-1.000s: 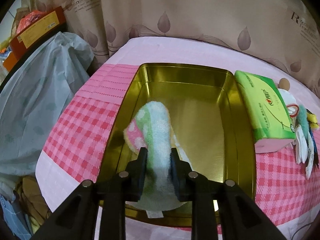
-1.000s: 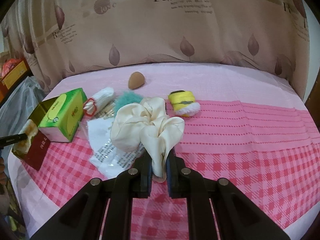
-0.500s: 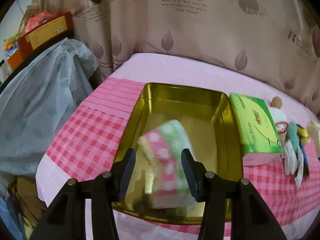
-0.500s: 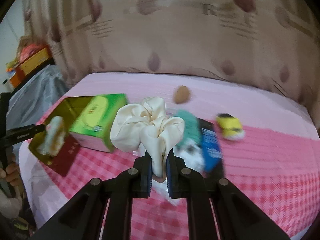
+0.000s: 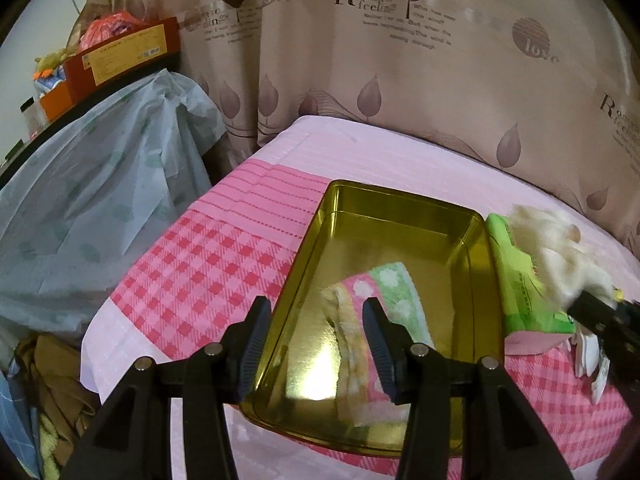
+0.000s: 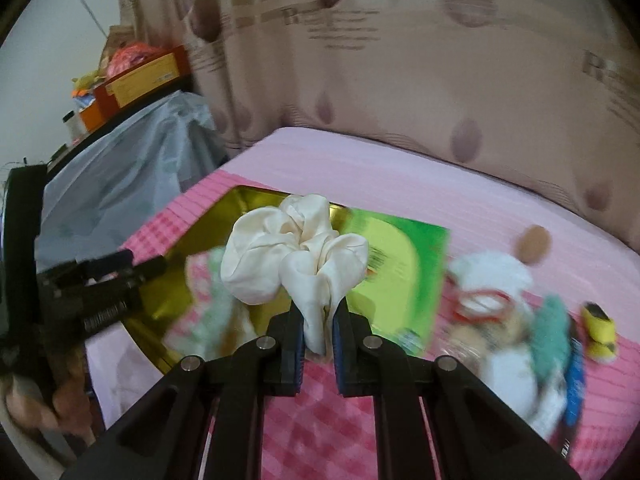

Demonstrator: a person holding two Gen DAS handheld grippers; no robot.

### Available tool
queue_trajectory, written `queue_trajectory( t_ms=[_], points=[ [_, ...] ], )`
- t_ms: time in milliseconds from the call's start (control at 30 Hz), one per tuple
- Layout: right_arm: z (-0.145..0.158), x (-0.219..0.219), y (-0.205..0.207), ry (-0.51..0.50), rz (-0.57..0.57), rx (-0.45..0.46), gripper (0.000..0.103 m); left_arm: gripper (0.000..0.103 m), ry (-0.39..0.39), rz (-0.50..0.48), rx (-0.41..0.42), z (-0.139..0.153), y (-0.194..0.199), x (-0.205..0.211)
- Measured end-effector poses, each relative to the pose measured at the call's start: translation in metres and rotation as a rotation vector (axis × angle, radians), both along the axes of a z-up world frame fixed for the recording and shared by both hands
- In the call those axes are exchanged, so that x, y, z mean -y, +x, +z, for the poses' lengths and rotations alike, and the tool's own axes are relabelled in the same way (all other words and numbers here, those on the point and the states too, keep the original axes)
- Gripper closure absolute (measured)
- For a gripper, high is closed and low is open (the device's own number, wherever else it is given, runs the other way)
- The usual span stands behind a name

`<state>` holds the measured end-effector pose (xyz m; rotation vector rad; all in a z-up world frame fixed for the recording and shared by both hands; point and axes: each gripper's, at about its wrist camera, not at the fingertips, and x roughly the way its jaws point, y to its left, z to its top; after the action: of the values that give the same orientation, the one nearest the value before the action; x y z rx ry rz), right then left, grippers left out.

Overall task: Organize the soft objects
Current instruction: 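Carry the cream scrunchie into the gold tin and open the right tool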

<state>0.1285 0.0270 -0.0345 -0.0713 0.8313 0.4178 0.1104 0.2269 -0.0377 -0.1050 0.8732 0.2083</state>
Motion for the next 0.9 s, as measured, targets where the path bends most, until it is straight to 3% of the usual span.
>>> queue_trajectory(
  t_ms=[333,900],
  points=[
    [-0.029,-0.059,0.039,-0.089,0.073,-0.055,0.091,0.054,-0.087,0.108,0.004,-0.002,0.001,-0.030],
    [-0.048,-0.077,0.045,-0.117,0.091,-0.070,0.084,0.054,-0.056,0.161,0.007,-0.002,0.000,-0.036]
  ],
)
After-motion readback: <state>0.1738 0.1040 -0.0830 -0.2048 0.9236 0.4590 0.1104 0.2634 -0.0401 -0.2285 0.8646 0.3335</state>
